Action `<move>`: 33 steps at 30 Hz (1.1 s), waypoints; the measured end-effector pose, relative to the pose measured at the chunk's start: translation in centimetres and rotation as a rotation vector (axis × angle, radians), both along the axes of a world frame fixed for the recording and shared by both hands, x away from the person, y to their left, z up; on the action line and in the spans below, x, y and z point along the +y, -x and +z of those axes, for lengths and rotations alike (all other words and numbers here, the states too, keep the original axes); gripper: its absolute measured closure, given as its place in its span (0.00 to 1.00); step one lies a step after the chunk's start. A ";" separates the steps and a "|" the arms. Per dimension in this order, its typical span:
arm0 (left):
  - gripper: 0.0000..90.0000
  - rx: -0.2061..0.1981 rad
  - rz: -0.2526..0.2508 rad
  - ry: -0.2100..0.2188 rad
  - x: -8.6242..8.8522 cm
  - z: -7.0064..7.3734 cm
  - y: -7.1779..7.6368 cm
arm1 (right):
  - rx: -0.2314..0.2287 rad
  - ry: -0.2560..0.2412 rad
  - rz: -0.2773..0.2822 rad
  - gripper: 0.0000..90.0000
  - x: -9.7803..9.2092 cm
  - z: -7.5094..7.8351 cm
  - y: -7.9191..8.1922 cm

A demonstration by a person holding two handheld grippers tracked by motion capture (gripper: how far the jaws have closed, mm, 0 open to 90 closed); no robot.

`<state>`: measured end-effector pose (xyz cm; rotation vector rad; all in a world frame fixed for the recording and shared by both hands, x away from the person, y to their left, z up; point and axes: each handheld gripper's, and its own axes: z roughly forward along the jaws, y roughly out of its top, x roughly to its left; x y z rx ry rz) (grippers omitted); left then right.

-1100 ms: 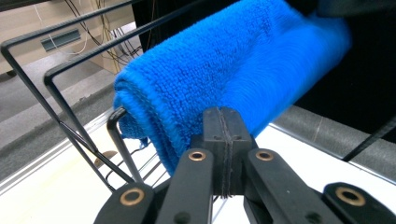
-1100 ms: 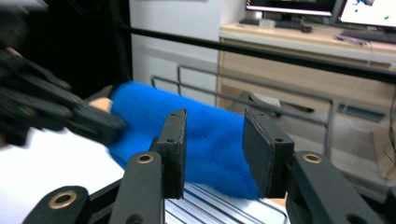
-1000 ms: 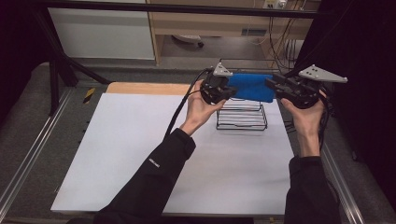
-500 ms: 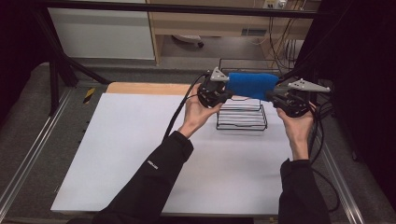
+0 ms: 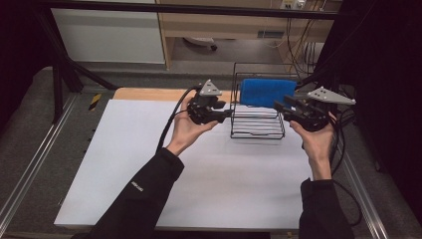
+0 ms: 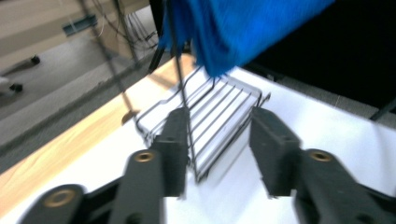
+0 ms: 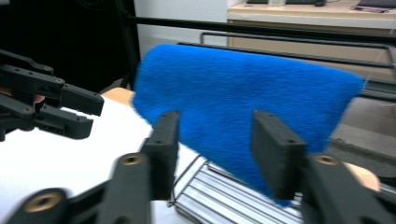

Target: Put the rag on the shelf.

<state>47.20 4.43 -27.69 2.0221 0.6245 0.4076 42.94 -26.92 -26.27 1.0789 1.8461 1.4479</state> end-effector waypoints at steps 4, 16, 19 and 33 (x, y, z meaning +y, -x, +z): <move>0.49 0.011 0.023 -0.006 2.9 -0.9 1.1 | 0.021 -0.025 0.034 0.41 1.0 -0.3 0.7; 0.16 0.027 0.148 -0.019 11.9 -4.2 4.4 | 0.078 0.001 0.076 0.13 3.6 -1.9 1.9; 0.11 0.043 0.185 -0.017 14.0 -5.2 5.1 | 0.076 -0.005 0.090 0.11 4.0 -2.6 2.2; 0.07 0.071 0.279 -0.016 19.6 -9.9 8.4 | 0.176 0.020 0.136 0.01 4.9 -7.5 3.8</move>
